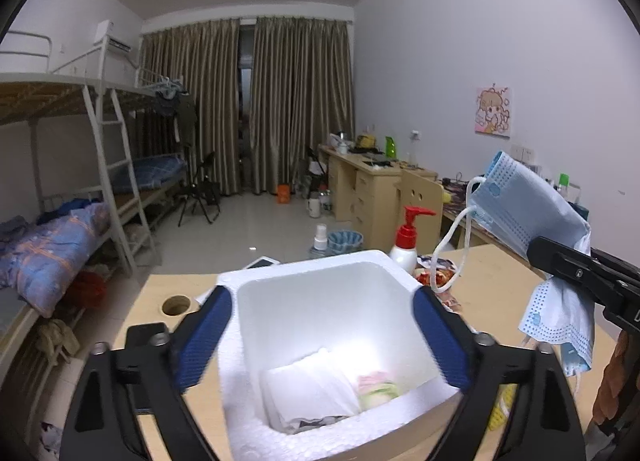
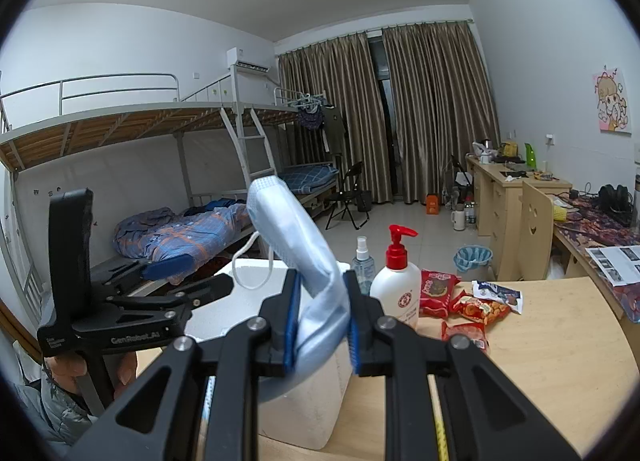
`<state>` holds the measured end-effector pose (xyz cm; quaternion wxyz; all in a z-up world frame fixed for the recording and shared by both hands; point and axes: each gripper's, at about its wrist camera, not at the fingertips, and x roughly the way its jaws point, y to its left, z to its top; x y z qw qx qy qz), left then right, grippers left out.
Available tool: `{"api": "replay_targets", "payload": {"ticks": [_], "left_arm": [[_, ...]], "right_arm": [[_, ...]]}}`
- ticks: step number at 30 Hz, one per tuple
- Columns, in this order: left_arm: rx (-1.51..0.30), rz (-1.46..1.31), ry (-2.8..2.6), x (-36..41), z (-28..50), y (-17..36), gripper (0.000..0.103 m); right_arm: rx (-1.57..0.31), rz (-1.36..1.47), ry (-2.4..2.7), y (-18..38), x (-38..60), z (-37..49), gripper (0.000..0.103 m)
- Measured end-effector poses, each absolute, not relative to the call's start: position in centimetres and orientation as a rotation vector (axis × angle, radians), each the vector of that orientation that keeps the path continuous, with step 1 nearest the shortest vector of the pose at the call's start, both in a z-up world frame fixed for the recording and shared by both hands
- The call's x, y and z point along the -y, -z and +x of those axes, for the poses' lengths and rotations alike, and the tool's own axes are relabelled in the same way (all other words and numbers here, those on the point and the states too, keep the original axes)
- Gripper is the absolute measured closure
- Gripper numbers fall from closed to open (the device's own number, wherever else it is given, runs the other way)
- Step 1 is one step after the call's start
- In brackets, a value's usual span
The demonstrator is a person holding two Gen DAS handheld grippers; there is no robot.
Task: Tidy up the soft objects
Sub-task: 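Open the left gripper to drop the plastic bag into the foam box, then open the right gripper to drop the blue mask into the foam box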
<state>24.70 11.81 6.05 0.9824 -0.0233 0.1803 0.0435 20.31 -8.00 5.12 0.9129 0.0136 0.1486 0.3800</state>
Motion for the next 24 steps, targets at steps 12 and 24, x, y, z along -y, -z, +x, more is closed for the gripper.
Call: {"api": "replay_targets", "payload": {"ticks": [12,24], "left_arm": [[-0.26,-0.033,-0.178,-12.8,20.3,-7.3,0.0],[-0.253,-0.057,-0.249,-14.9,18.2,-7.4,0.0]], "right_arm": [[-0.309,0.014,-0.801,-5.5,6.6,20.7,0.079],[-0.325,-0.006,-0.842,-5.2,4.2,21.3,0.079]]}}
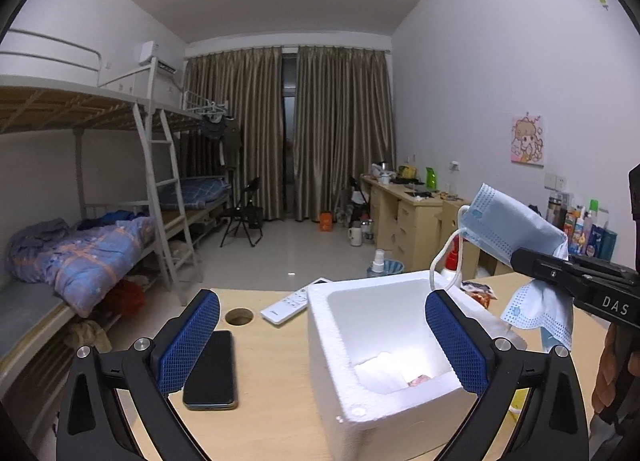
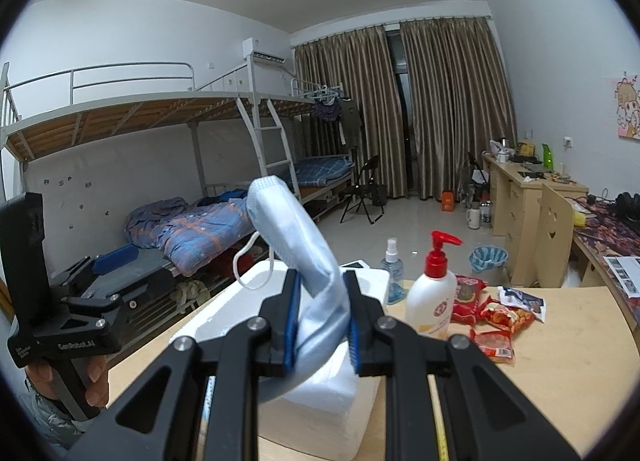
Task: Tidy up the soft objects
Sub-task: 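Open the right gripper to drop the blue mask into the foam box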
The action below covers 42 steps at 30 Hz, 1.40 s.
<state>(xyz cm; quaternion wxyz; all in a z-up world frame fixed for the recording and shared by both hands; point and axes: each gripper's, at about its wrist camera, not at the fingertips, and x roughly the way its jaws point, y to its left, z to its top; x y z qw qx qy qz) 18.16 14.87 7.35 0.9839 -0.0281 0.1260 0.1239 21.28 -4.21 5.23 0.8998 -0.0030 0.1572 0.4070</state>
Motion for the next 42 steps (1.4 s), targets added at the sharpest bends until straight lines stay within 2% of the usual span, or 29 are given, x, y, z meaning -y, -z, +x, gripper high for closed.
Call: {"api": "replay_targets", "payload": {"ticks": [28,31,33,36,39,42], "left_arm": [[-0.267,-0.112,-0.299,-17.7,16.7,-7.0,0.0],[-0.264,-0.117,-0.299,-17.7,16.5,-6.9,0.0],[-0.264,-0.117,-0.301,-17.8,16.6,-6.9,0.0],[-0.266,-0.119,-0.298,-18.0,16.5,-6.9,0.0],[-0.267,-0.117,-0.299,-17.9,16.5,-7.0,0.0],[-0.268,-0.116,-0.298,-17.9,16.5,-7.0,0.0]], "right_arm": [[-0.421,-0.056,-0.843,-3.9,-1.6,24.3,0.077],[-0.425,-0.061,-0.839,-3.8,-1.8,24.2,0.063],[-0.422,-0.058,-0.846,-3.9,-1.8,24.1,0.047],[-0.423,-0.049,-0.845,-4.0,-1.7,24.0,0.039],[-0.423,-0.042,-0.839,-4.0,-1.5,24.0,0.023],[-0.421,-0.035,-0.839,-4.1,-1.3,23.9,0.017]]}}
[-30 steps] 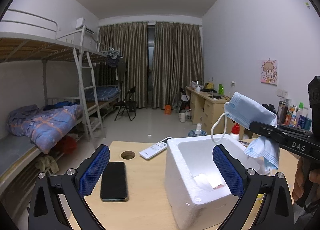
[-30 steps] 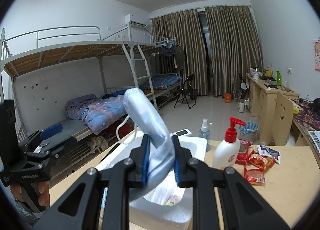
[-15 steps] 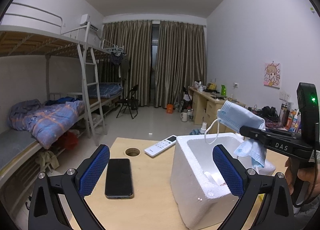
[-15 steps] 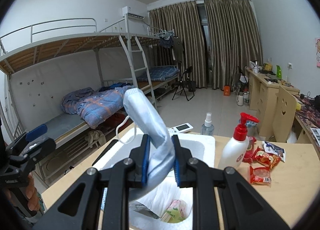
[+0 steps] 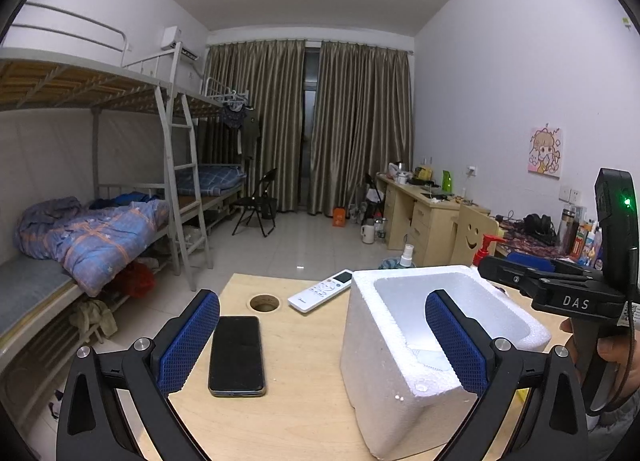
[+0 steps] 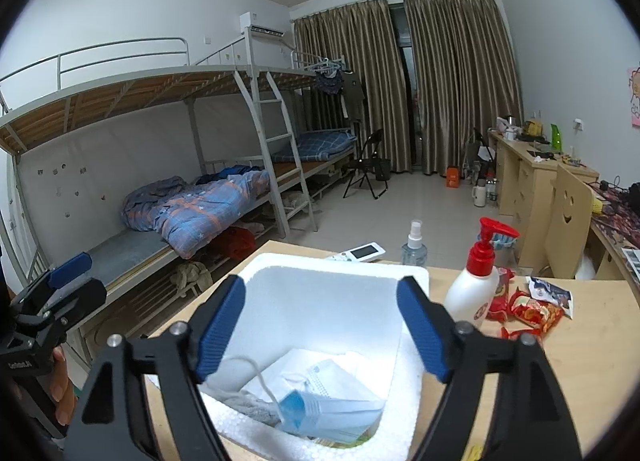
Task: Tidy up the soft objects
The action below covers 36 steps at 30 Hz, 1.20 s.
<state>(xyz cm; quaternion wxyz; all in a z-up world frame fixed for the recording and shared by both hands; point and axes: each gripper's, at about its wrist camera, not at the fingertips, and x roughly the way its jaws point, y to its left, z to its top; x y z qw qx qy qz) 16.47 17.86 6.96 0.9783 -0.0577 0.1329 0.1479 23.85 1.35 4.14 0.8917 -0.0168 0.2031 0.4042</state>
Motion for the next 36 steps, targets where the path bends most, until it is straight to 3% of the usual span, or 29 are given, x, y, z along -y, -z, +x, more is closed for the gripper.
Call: {"api": "replay_targets", "payload": {"ticks": [7,36], "left_arm": [[-0.264,-0.11,-0.296,-17.4,16.3,-7.1,0.0],[-0.211,-0.064,-0.237,-12.3,12.2,-8.6,0.0]], "right_arm": [[-0.41,-0.031,-0.827,-4.4,-1.1,23.2,0.0],[-0.312,-0.042,-0.76,-6.5,4.3,17.6,0.0]]}}
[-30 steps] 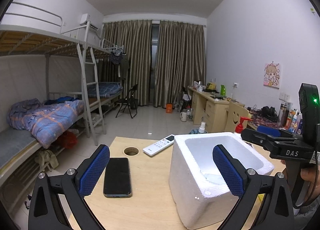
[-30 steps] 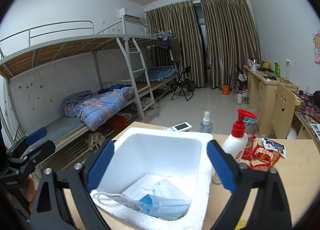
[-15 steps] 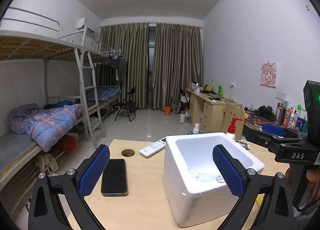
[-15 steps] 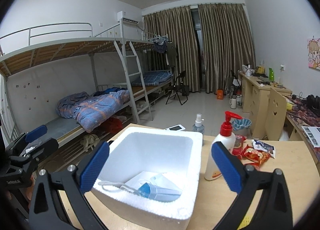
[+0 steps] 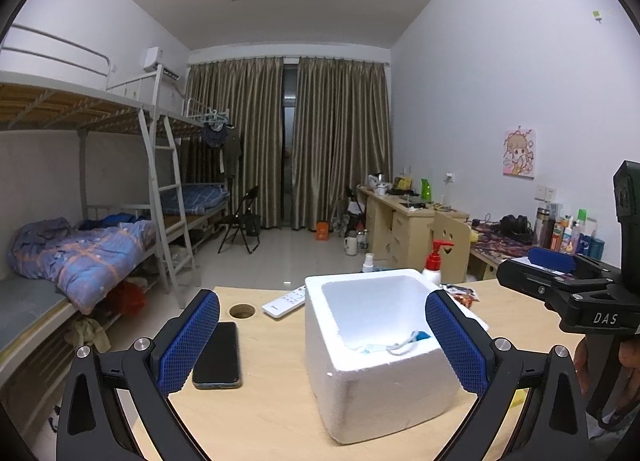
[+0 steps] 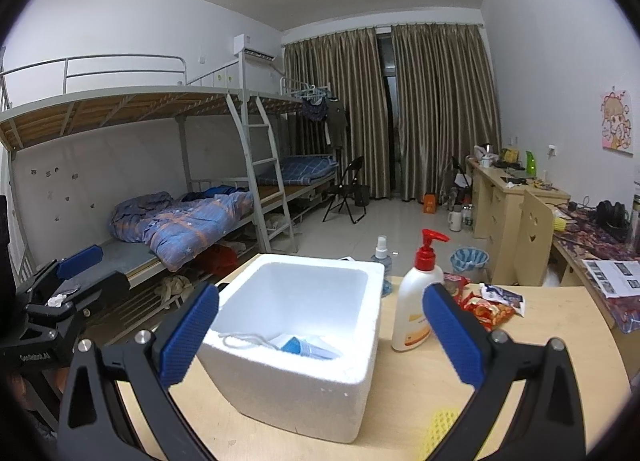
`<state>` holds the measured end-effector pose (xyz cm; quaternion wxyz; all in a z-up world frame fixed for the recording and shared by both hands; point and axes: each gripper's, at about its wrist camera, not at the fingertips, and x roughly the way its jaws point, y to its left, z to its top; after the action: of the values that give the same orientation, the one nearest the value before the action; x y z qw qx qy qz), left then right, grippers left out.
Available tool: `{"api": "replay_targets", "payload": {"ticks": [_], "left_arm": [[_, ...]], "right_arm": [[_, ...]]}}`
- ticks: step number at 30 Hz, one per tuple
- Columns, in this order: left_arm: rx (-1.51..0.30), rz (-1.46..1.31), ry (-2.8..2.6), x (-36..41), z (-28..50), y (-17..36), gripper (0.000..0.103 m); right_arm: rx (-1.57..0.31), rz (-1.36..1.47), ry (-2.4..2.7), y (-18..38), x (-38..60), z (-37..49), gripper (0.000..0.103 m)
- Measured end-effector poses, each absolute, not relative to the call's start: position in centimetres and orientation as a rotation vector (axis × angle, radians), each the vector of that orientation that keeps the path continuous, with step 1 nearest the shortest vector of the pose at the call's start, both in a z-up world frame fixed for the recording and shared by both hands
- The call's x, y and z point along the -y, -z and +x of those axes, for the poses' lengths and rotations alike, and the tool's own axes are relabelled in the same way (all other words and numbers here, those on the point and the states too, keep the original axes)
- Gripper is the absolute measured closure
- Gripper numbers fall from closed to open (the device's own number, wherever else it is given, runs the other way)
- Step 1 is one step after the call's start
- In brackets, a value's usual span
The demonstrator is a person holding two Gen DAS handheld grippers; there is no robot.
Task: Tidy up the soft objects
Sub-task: 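Move both grippers back from the box toward the yellow mesh sleeve and foam stick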
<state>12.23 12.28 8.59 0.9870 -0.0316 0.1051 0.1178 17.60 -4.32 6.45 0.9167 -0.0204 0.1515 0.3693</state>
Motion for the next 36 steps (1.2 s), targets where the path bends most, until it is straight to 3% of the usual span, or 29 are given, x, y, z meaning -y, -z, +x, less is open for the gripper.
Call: {"api": "replay_targets", "payload": {"ticks": [36], "left_arm": [[-0.166,-0.016,-0.089,-5.9,6.6,-8.6,0.0]], "right_arm": [[-0.236,0.022,-0.617,-5.5,12.3,10.2,0.0]]}}
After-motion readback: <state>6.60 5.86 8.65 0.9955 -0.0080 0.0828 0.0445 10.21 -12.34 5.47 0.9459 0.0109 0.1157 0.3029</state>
